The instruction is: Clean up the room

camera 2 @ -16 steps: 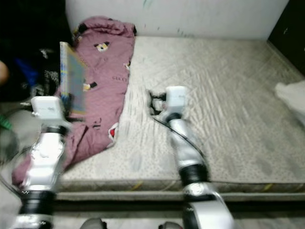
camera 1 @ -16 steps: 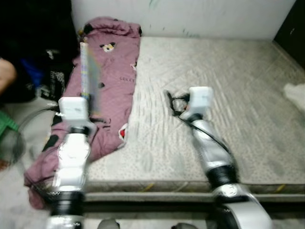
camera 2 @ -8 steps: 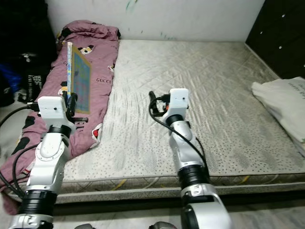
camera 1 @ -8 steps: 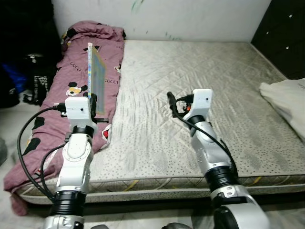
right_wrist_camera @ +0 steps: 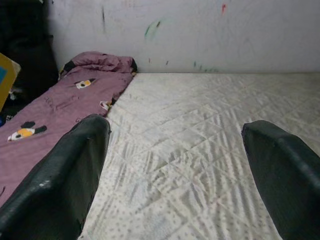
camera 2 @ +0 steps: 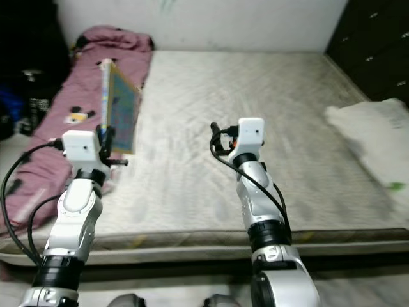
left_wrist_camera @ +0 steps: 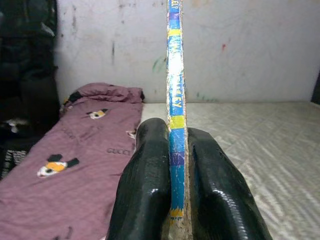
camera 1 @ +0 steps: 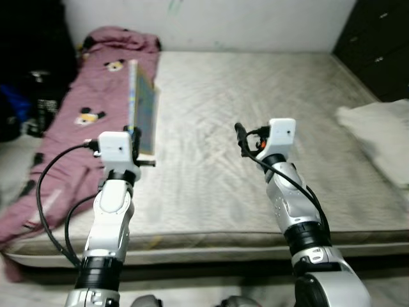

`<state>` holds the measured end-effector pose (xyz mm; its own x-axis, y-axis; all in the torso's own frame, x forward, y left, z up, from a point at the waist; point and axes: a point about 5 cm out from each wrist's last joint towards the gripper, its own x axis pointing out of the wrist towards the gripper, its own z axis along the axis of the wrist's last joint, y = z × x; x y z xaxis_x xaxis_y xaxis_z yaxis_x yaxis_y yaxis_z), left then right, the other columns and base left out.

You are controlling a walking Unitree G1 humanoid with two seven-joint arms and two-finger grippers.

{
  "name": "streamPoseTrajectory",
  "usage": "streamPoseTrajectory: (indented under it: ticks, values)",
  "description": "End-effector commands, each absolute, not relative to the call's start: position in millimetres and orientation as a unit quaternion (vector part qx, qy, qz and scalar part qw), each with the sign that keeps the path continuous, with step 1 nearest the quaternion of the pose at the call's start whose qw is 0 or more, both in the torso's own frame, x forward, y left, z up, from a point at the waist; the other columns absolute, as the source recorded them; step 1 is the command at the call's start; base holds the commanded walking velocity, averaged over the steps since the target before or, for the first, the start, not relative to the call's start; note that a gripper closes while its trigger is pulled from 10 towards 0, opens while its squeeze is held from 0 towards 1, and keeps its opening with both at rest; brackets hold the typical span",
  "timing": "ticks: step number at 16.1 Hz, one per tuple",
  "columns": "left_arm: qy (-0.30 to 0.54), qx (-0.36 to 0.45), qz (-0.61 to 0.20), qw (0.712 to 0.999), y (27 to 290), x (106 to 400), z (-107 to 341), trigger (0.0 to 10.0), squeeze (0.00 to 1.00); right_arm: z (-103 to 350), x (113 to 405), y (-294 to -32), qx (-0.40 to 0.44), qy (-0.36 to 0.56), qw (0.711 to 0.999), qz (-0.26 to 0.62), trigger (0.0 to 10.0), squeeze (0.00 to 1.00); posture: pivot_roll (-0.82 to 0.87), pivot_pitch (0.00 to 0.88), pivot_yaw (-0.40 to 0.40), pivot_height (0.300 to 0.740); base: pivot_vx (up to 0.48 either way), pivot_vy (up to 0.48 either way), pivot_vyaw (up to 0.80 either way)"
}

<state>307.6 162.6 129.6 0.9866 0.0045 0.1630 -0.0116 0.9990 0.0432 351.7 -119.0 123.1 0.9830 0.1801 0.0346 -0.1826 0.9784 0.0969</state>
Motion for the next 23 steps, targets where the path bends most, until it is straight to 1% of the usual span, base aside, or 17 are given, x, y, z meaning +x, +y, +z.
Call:
streamPoseTrajectory:
  ticks: [1,5,9,14,17,23]
  values:
    - [-0.115,0.02,0.016,0.993,170.1,309.4,142.7,10.0,0.0,126.9,353.5,-112.8,0.053,-0.016,0.994,0.098,10.0,0.0,-0.07,0.0,-0.036,0.74,0.0,0.0,0.0]
    - [-0.118,0.019,0.009,0.993,170.3,309.4,145.1,10.0,0.0,128.9,355.4,-115.5,0.06,-0.018,0.994,0.091,10.0,0.0,-0.07,0.0,-0.038,0.74,0.0,0.0,0.0]
    - [-0.128,0.009,0.004,0.992,169.0,309.1,147.3,10.0,0.0,129.0,356.0,-116.3,0.062,-0.017,0.994,0.09,10.0,0.0,-0.07,0.0,-0.036,0.74,0.0,0.0,-0.58]
    - [-0.121,0.018,0.003,0.993,168.1,310.2,146.3,10.0,0.0,128.8,355.8,-116.1,0.063,-0.017,0.994,0.088,10.0,0.0,-0.07,0.0,-0.034,0.74,0.0,0.0,0.0]
    - [-0.121,0.018,0.001,0.993,167.9,310.2,146.1,10.0,0.0,128.2,355.8,-116.1,0.063,-0.015,0.994,0.088,10.0,0.0,-0.07,0.0,-0.036,0.74,0.0,0.0,-0.69]
    - [-0.122,0.013,-0.001,0.993,166.9,310.3,146.1,10.0,0.0,129.0,355.8,-115.7,0.056,-0.018,0.994,0.093,10.0,0.0,-0.07,0.0,-0.039,0.74,0.0,-0.381,0.0]
